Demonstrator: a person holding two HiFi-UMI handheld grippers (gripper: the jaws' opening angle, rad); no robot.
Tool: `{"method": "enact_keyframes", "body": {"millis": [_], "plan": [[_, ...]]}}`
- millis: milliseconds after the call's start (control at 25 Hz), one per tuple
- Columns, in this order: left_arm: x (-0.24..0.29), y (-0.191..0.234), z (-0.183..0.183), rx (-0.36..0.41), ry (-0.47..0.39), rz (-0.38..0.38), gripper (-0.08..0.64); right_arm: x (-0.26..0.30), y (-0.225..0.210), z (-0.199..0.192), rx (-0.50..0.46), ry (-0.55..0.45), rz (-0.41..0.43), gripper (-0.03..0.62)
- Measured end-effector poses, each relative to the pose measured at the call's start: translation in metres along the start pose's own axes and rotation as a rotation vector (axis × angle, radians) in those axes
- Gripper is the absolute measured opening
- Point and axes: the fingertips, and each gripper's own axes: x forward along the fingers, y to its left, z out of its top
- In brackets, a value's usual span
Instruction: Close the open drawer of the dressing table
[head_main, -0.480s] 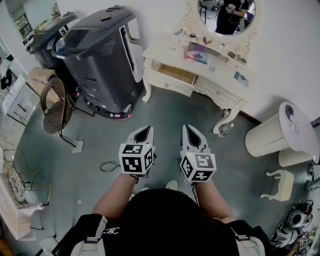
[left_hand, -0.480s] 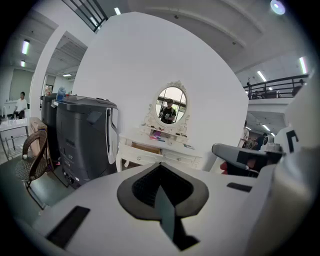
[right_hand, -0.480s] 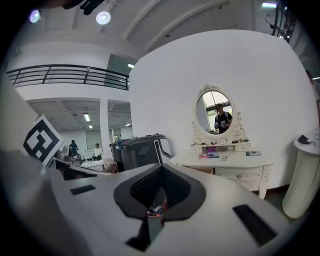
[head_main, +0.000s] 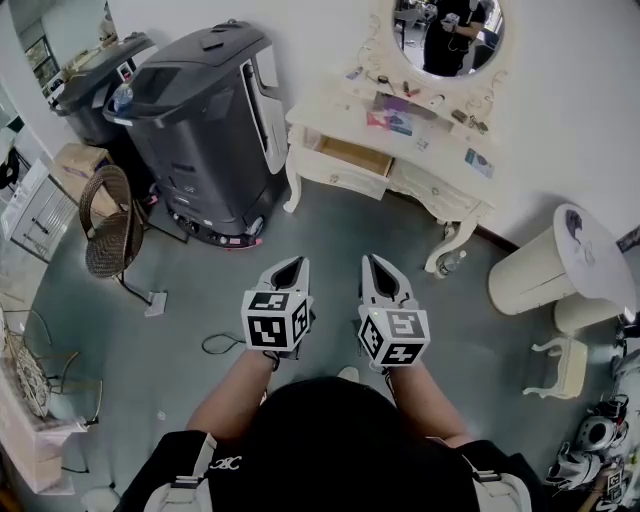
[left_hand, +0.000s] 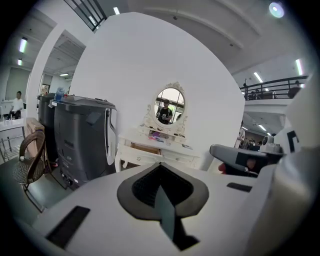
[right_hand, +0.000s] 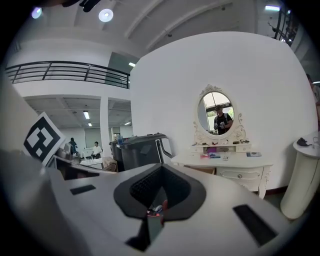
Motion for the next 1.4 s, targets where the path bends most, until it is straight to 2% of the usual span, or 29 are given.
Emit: {"method": "enact_keyframes", "body": {"millis": [320, 480, 640, 800, 1080, 1400], "plan": [[0.000, 0.008, -0.010, 0.021, 0.032, -0.051, 0.006, -0.005, 0.012, -0.010, 0.000, 0.014, -0.072, 0.009], [0.014, 0.007, -0.015, 0.016, 0.059, -0.063, 0.006, 0.000, -0.003, -0.020, 0.000, 0.042, -0.095, 0.009], [0.041, 0.009, -0.008, 0.026, 0.067, -0.053, 0.006, 0.025, -0.027, -0.014, 0.005, 0.032, -0.094, 0.009], [0.077, 0.014, 0.012, 0.035, 0.056, -0.015, 0.006, 0.060, -0.055, -0.004, 0.009, 0.017, -0.067, 0.009], [0.144, 0.006, 0.055, 0.042, 0.031, 0.048, 0.006, 0.121, -0.091, 0.016, -0.009, 0.024, 0.044, 0.009], [0.205, 0.005, 0.072, 0.023, 0.055, 0.122, 0.006, 0.168, -0.141, 0.025, -0.006, 0.044, 0.106, 0.009]]}}
